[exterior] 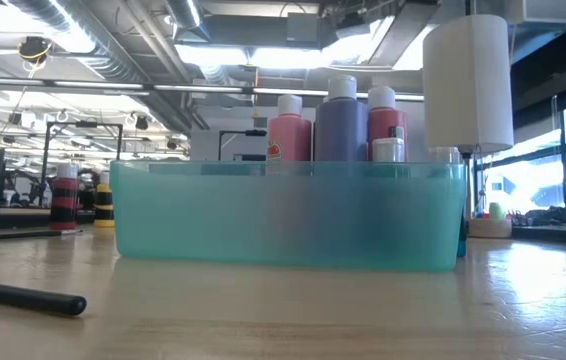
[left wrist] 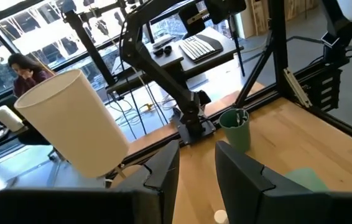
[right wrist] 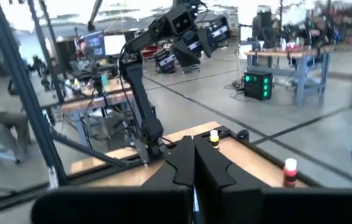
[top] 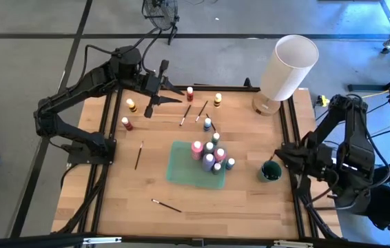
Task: Pick & Place Paint Supplies
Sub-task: Put the black eyeshadow brush into the green cup
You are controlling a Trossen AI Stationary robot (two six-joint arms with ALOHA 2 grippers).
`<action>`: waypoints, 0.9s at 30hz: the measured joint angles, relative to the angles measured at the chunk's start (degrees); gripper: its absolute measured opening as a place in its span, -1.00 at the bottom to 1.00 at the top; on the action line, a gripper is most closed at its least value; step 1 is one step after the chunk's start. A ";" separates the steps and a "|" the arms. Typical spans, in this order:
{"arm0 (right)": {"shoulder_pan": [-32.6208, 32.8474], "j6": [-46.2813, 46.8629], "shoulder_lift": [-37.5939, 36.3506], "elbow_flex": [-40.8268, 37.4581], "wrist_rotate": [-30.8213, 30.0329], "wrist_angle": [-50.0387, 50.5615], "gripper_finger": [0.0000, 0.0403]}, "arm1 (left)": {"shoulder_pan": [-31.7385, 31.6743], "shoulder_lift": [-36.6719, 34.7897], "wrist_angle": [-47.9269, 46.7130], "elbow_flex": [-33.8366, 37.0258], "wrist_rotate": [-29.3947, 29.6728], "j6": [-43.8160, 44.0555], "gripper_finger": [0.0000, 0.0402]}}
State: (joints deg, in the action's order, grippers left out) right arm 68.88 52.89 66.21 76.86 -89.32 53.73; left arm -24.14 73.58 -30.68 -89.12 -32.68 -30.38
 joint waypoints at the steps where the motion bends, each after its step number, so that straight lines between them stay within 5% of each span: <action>1: 0.37 -1.47 -0.41 0.00 0.01 0.26 -1.00 | 0.00 0.00 -0.03 0.00 -0.03 0.48 -0.51; 7: 2.10 -8.79 -7.11 0.04 0.42 5.75 -1.00 | 0.02 0.02 -0.85 0.02 -0.07 5.95 -0.51; 15: 3.93 -9.25 -19.73 0.07 11.19 17.93 -1.00 | 1.97 0.34 0.85 0.02 -0.05 15.19 -0.51; 27: 7.85 -19.04 -29.36 0.24 29.35 19.15 -1.00 | 11.12 9.34 25.63 0.02 4.64 31.04 -0.51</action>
State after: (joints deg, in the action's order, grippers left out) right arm 76.73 33.85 36.85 77.10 -59.97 72.88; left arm -13.02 82.93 -5.05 -89.10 -28.04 0.66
